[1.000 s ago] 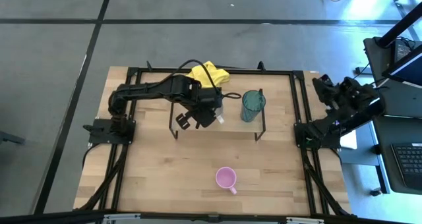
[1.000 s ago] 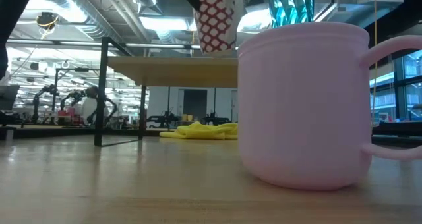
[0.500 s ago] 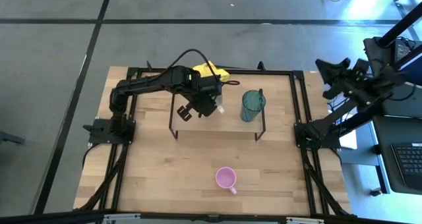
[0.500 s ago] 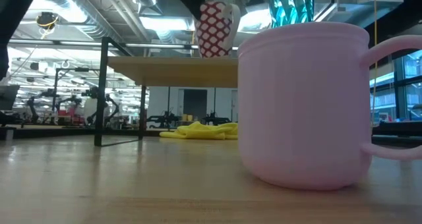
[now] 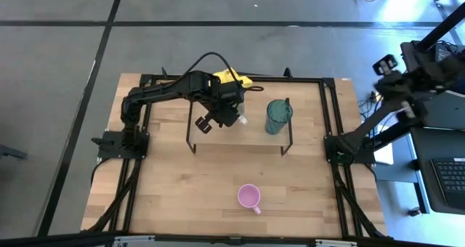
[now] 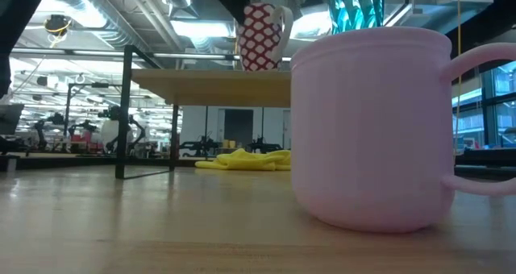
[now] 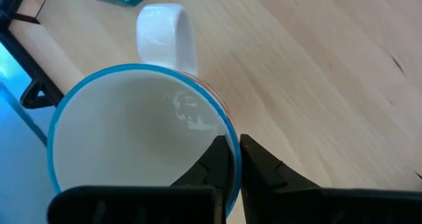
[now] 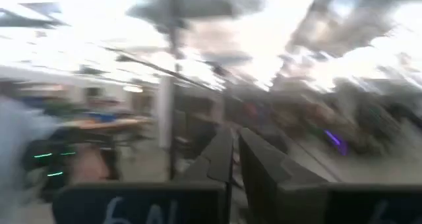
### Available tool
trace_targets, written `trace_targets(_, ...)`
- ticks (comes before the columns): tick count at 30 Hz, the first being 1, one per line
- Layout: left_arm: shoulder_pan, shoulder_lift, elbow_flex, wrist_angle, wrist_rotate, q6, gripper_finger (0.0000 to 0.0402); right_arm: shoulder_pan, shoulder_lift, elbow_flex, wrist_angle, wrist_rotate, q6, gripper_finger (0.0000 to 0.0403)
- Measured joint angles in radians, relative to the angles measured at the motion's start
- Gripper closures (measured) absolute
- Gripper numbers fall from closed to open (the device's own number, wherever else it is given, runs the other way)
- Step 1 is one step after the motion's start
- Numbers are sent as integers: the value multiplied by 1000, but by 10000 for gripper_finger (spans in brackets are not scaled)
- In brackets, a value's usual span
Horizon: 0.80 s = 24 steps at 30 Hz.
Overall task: Stack small to large cups/mugs on shelf
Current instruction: Put the red mug on the shelf
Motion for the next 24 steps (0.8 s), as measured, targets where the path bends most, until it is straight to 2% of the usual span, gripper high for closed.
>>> trace_targets(2,0,0,0,0,1,1,388,32,13,23,12,-85,-94,373)
trace_targets(5,0,0,0,0,2,1,389,69,38,40,48,-73,-203,373)
trace_targets(11,13,0,0,1,0,-4,391,148,139,116,120,338,-482,373)
trace_targets(17,27,0,0,3,1,3,391,204,181,300,127,771,-714,373)
trace_targets(22,27,0,0,3,1,3,391,363,161,444,53,992,-699,373)
trace_targets(24,26,0,0,4,1,3,391,448,153,480,-43,1079,-646,373)
